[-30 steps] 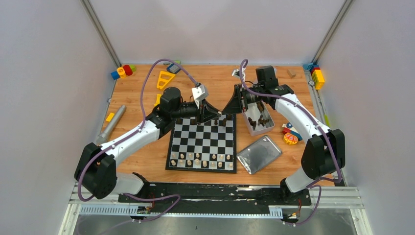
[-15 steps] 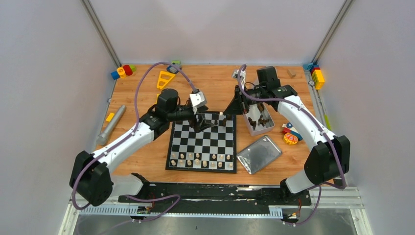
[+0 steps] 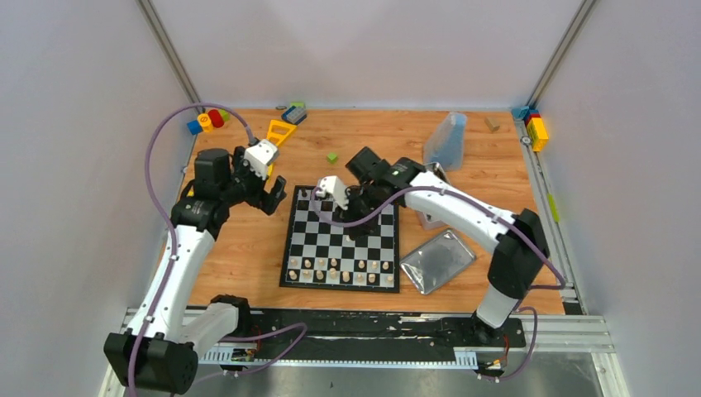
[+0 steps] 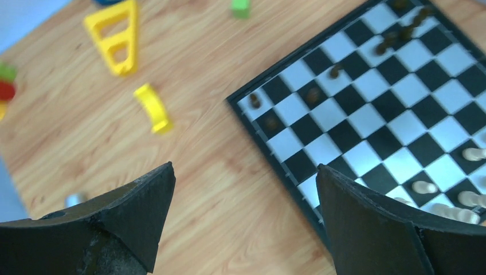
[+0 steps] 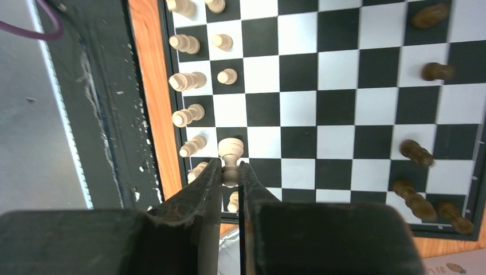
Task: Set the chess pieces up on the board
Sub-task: Place the chess piece on the chessboard.
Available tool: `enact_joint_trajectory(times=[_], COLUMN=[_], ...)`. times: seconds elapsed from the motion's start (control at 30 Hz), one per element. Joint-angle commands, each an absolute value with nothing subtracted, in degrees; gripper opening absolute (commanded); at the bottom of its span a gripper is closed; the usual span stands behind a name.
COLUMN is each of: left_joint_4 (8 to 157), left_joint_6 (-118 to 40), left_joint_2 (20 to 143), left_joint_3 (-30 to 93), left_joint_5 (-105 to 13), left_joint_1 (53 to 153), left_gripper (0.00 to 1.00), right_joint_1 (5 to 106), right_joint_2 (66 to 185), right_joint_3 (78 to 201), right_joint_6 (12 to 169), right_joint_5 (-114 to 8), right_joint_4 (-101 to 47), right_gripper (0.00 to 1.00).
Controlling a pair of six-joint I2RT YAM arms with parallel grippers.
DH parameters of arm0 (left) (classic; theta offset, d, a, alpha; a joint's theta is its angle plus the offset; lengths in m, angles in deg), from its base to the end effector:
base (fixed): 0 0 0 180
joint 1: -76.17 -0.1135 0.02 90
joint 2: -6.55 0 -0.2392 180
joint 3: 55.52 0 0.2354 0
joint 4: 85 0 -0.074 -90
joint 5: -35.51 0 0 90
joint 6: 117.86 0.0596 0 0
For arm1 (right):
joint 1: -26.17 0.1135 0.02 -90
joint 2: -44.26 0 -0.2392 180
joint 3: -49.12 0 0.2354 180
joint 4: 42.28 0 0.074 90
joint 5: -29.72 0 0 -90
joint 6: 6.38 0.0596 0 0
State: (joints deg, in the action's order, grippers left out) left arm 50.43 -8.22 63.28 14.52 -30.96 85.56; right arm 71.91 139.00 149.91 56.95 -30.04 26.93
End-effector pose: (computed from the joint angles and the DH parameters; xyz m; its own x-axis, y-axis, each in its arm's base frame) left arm 0.2209 -0.0606 0.3009 -0.3187 0.3651 -0.8747 0.6301 0.7710 0.0922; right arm 0.2092 0.2577 0.2647 -0.2075 -0.7686 -0.6052 -0.9742 0.1064 0.1989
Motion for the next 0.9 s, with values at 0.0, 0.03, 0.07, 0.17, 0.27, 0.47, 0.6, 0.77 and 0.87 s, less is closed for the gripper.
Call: enact_joint_trajectory(times=[0.0,0.03,0.07,0.17,0.27,0.47,0.6,0.77,0.87], left_joint_4=[39.35,38.08,37.53,35.42,34.50,33.94,34.09,34.04,34.04], left_joint_6=[-9.02,-9.15,-9.14,-9.38,-9.22,-8.16,-8.04,-7.96,-7.72], left_joint_2=[62.08,61.92,61.75,61.46,61.25,61.17,61.14,61.22,61.20], left_joint_3=[18.17,18.39,18.44,18.97,19.05,18.35,18.71,19.39,19.45], left_joint_5=[-35.41,-35.10,-34.82,-33.60,-33.00,-33.02,-33.00,-32.52,-32.56], left_joint_1=[77.61,73.96,72.38,65.52,61.14,56.65,56.22,56.13,56.13], left_gripper=[1.00,1.00,1.00,1.00,1.00,1.00,1.00,1.00,1.00], right_joint_1=[77.35,78.47,79.42,81.73,83.31,85.66,86.65,87.35,87.43], right_joint_2=[146.82,148.42,150.03,153.89,157.38,162.48,164.07,165.56,166.08], right_joint_3=[155.87,157.42,158.39,161.04,163.82,167.21,167.72,168.16,168.54], right_joint_6=[53.23,53.21,53.09,52.69,52.51,52.39,52.40,52.52,52.65], right_joint_5=[-43.47,-44.70,-45.60,-47.86,-49.60,-51.36,-51.78,-51.97,-51.78], right_joint_4=[35.80,36.76,37.62,39.35,41.18,43.70,44.01,44.04,44.03], right_gripper=[0.00,0.00,0.00,0.00,0.00,0.00,0.00,0.00,0.00])
